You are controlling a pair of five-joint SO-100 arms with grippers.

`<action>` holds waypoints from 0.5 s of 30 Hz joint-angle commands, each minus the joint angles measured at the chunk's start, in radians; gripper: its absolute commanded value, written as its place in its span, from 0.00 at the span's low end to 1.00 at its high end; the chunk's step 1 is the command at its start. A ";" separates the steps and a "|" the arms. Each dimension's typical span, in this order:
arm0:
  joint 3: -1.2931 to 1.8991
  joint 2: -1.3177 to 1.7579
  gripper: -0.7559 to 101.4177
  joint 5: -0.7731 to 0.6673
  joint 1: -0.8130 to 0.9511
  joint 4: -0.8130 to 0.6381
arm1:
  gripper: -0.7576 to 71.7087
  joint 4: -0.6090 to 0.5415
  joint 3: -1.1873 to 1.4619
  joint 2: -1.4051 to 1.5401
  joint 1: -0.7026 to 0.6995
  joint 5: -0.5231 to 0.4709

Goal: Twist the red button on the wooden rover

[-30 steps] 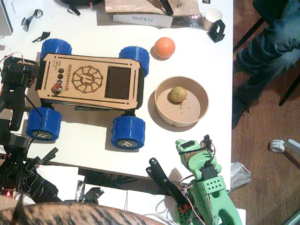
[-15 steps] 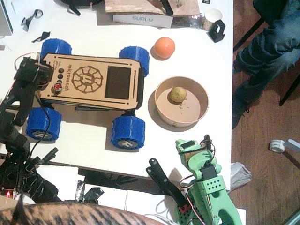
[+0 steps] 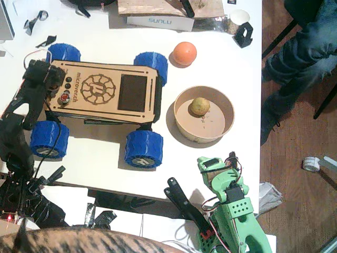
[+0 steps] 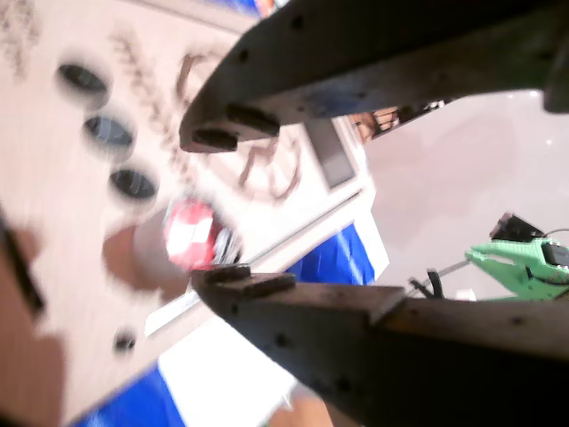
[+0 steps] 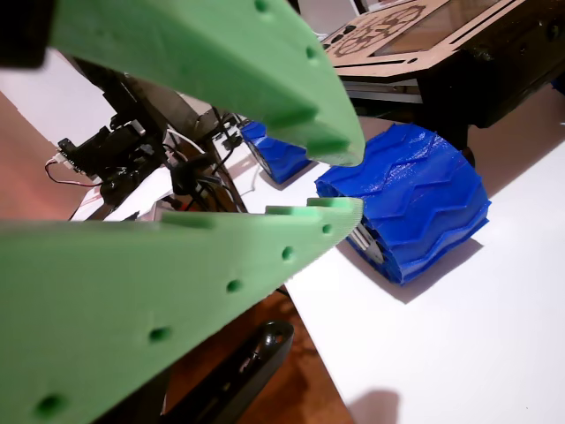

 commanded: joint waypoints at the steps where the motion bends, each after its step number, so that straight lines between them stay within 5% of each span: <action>1: -0.052 -0.015 0.18 0.006 0.008 0.014 | 0.01 0.005 -0.008 0.005 -0.006 -0.005; 15: -0.054 -0.057 0.28 0.008 0.028 0.029 | 0.01 0.005 -0.008 0.005 -0.006 -0.005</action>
